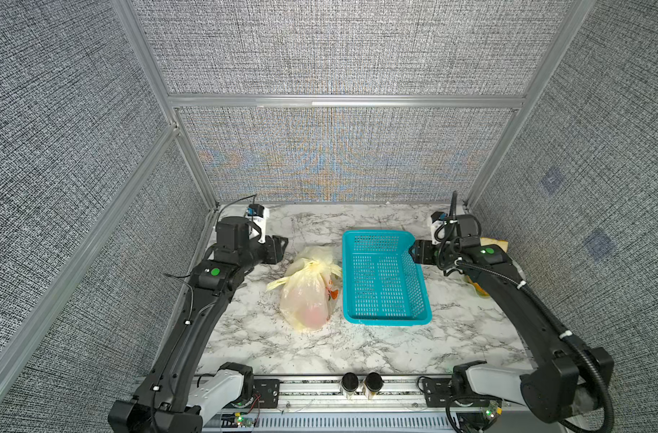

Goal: Untie the knot of a plastic bag & take out the apple
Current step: Move the basket to the center of the board.

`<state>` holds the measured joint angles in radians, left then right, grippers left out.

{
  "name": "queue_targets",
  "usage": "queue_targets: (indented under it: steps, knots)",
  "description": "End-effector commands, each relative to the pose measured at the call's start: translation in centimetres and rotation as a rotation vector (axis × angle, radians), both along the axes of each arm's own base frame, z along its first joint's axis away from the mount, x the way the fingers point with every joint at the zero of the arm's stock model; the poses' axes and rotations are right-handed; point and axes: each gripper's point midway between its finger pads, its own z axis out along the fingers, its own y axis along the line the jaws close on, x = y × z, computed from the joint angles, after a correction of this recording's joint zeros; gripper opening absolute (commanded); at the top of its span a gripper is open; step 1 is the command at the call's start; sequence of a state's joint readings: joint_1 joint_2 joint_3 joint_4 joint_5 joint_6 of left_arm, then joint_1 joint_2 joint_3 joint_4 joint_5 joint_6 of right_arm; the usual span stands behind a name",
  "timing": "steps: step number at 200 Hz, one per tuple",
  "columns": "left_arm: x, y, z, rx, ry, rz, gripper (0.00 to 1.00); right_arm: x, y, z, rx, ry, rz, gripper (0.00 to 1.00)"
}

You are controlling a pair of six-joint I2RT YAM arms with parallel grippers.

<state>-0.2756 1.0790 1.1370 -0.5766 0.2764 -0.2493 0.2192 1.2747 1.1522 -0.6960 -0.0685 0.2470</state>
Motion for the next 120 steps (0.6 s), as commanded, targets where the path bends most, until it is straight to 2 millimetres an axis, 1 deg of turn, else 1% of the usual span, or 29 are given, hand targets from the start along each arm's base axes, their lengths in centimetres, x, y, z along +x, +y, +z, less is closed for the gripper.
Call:
queue_targets:
  steps: [1, 16, 34, 56, 66, 87, 108, 120]
  knots:
    - [-2.2, -2.8, -1.4, -0.065, 0.121, -0.081, 0.53, -2.6, -2.1, -2.9, -0.080, 0.151, -0.086, 0.72]
    - [-2.9, -3.7, -2.5, -0.032, 0.172, -0.096, 0.53, -2.9, -2.2, -4.0, -0.090, 0.193, -0.092, 0.72]
    - [-3.4, -3.4, -4.1, 0.003, 0.223, -0.071, 0.53, -3.1, -2.8, -5.5, -0.110, 0.245, -0.110, 0.73]
    - [-4.3, -3.5, -5.2, 0.019, 0.269, -0.065, 0.54, -3.0, -3.1, -7.0, -0.094, 0.272, -0.114, 0.74]
    - [-4.6, -3.3, -6.0, 0.040, 0.299, -0.053, 0.54, -3.0, -2.9, -7.4, -0.081, 0.280, -0.106, 0.74]
    - [-4.8, -2.5, -7.5, 0.091, 0.335, -0.011, 0.54, -2.8, -2.4, -7.7, -0.055, 0.280, -0.091, 0.71]
    - [-4.7, -2.4, -8.6, 0.108, 0.351, 0.000, 0.54, -2.4, -2.7, -8.1, -0.064, 0.275, -0.101, 0.65]
    - [-4.7, -2.4, -9.3, 0.114, 0.364, 0.002, 0.54, -2.2, -2.9, -8.3, -0.065, 0.273, -0.108, 0.61]
